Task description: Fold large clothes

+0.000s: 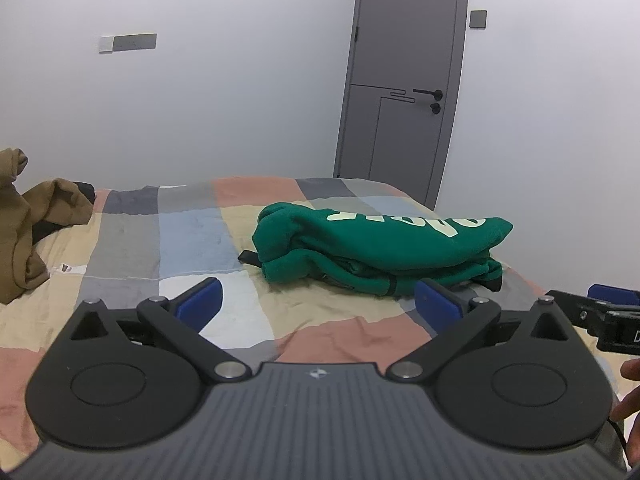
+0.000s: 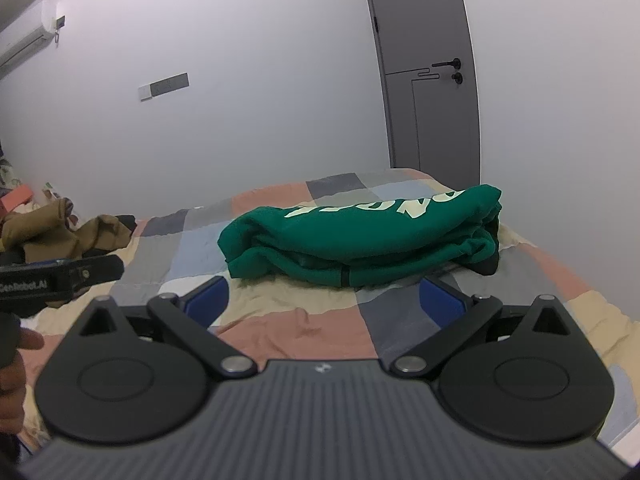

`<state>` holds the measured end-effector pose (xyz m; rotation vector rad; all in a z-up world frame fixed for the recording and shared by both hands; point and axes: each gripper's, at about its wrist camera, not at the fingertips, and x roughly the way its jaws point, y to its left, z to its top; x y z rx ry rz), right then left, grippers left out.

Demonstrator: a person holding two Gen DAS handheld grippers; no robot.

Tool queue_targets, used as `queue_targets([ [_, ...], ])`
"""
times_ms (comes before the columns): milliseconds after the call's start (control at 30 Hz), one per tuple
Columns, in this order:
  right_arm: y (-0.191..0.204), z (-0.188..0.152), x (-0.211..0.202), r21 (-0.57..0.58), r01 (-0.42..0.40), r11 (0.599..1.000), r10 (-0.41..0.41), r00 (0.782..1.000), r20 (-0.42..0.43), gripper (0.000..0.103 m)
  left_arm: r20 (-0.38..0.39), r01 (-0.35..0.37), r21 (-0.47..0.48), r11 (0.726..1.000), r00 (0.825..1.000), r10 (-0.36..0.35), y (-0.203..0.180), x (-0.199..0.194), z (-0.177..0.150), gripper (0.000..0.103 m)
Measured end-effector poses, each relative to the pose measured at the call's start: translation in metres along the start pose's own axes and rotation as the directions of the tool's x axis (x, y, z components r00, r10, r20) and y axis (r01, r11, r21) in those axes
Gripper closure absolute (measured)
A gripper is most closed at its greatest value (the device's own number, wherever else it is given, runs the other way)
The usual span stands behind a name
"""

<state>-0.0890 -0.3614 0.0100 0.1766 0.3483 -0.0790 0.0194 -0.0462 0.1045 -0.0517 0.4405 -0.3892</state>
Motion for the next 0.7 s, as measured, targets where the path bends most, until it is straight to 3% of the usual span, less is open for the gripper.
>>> queue_targets([
  [700, 0.002, -0.0013, -0.0016, 0.0, -0.004, 1.0, 0.004, 1.0, 0.003, 0.0, -0.003, -0.011, 0.009, 1.0, 1.0, 0.012, -0.0029, -0.0074, 0.0009, 0.0],
])
